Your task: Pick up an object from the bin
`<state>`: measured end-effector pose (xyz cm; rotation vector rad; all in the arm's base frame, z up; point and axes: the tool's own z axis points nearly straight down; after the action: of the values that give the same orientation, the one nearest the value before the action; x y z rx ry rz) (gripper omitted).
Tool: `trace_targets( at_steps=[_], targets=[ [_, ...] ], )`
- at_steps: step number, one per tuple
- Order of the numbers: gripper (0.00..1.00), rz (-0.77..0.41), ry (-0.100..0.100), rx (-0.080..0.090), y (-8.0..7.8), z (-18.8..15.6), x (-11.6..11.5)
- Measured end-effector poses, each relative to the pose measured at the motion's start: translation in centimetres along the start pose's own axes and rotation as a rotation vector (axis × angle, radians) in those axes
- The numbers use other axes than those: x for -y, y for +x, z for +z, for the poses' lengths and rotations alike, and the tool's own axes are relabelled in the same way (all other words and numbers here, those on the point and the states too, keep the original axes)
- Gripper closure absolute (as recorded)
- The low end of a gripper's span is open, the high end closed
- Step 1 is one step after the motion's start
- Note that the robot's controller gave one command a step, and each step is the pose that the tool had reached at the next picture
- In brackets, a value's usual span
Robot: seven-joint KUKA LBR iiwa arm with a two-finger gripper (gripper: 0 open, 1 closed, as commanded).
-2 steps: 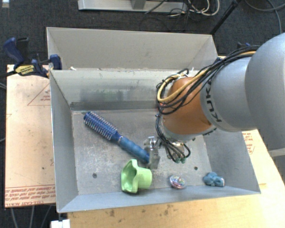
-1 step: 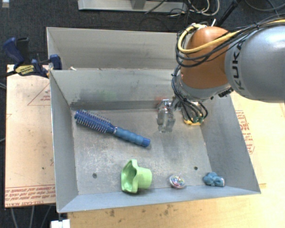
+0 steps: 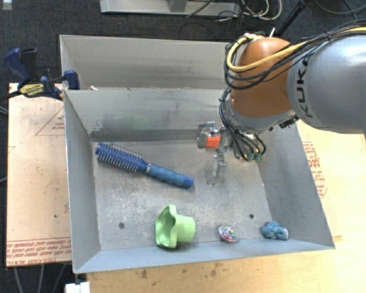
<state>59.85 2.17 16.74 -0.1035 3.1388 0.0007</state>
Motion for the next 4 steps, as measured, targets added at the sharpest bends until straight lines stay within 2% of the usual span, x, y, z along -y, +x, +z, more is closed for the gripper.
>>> trace_targets(
  at_steps=[1,2,3,4],
  targets=[
    [0.0,-0.017,-0.001,-0.006,-0.4,10.1,-1.4],
    [1.0,-0.017,0.0,0.001,-0.6,9.6,-1.3],
    [1.0,-0.039,0.001,0.011,-5.3,3.6,-2.4],
    [1.0,-0.076,0.001,0.012,-5.0,-5.6,-1.7]
  ],
)
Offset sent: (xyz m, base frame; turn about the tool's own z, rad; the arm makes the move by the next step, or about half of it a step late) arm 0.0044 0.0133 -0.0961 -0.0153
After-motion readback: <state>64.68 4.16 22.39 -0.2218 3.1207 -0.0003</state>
